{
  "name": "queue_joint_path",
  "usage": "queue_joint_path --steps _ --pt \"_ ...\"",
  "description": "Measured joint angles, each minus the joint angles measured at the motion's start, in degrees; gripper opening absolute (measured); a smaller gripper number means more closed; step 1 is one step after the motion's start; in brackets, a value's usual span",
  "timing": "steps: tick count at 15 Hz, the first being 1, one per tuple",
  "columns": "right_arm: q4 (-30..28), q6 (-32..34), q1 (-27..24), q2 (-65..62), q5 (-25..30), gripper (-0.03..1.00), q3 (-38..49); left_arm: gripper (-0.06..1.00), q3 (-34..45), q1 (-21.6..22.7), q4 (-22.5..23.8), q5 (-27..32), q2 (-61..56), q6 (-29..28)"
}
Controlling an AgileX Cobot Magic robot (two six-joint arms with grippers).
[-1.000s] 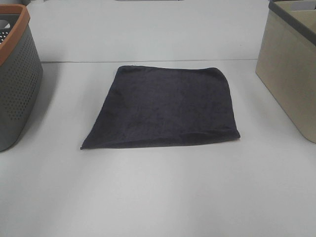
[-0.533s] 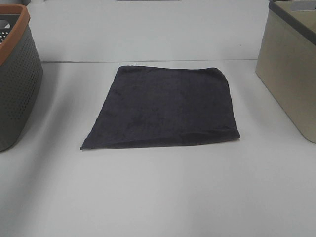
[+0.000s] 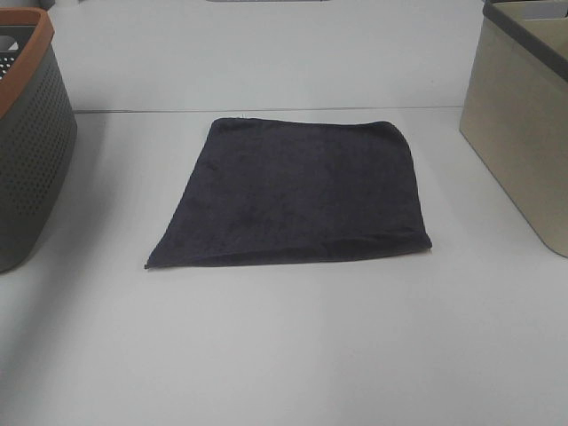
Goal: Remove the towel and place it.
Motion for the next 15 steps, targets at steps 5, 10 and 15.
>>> queue_joint_path --steps 5,10,15 --pt "-1.6 1.09 0.0 -0.34 15.01 0.77 -2.98 0.79 5.16 0.0 1.83 0.17 -5.39 -2.81" --pt "-1.38 1.15 0.0 -10.71 15.36 0.78 10.26 0.79 29.05 0.0 1.78 -3.27 -22.57 -3.21" --pt "2.75 2.46 0.0 -25.55 7.45 0.78 33.8 0.79 55.98 0.0 1.72 -9.28 -44.63 -3.21"
